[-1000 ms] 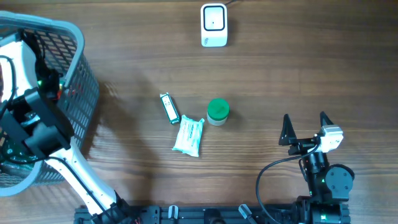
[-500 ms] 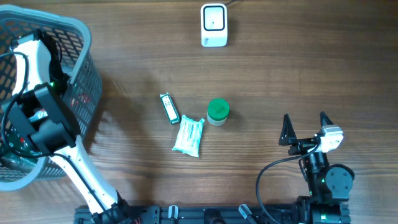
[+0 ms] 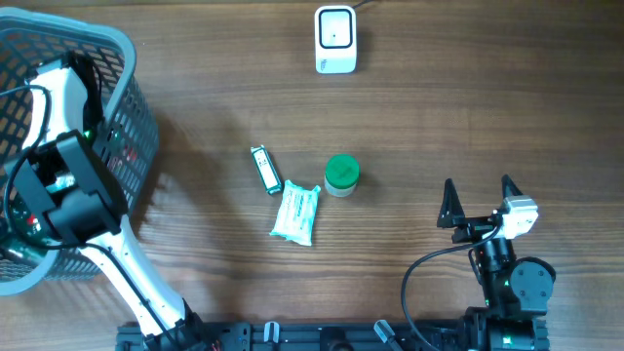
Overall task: Scan the item barcode
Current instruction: 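Reach into the basket and grasp the red Nescafe sachet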
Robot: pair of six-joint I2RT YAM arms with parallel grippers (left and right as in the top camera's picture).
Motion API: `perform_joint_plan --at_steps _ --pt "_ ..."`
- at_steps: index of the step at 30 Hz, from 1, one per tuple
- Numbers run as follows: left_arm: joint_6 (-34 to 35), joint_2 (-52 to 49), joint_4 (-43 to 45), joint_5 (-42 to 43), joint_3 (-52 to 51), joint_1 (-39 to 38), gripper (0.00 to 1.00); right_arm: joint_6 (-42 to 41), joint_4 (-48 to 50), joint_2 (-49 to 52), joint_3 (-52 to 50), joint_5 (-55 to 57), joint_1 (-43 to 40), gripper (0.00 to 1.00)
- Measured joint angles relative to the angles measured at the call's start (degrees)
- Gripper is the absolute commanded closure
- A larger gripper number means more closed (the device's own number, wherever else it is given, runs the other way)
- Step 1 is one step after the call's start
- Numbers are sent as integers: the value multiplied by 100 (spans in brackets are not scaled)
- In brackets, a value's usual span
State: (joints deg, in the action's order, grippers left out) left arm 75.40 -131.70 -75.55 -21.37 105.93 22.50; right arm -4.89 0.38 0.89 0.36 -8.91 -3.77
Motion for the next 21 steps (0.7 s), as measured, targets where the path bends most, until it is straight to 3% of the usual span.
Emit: perform_joint_plan --at_steps 9,14,15,16,17,19,21 --pt "-291 170 -232 291 136 286 96 0 0 0 0 0 0 0" --pt "-376 1294 -304 435 247 728 96 0 0 0 0 0 0 0" --pt "-378 1593 -306 459 271 785 86 0 0 0 0 0 0 0" --pt "-376 1996 -304 498 302 844 42 0 0 0 0 0 0 0" --pt "-389 2389 -286 525 334 883 17 0 0 0 0 0 0 0" --pt "-417 2852 -129 520 361 903 1 0 0 0 0 0 0 0" --pt "-417 3147 -9 520 393 903 0 0 0 0 0 0 0 0"
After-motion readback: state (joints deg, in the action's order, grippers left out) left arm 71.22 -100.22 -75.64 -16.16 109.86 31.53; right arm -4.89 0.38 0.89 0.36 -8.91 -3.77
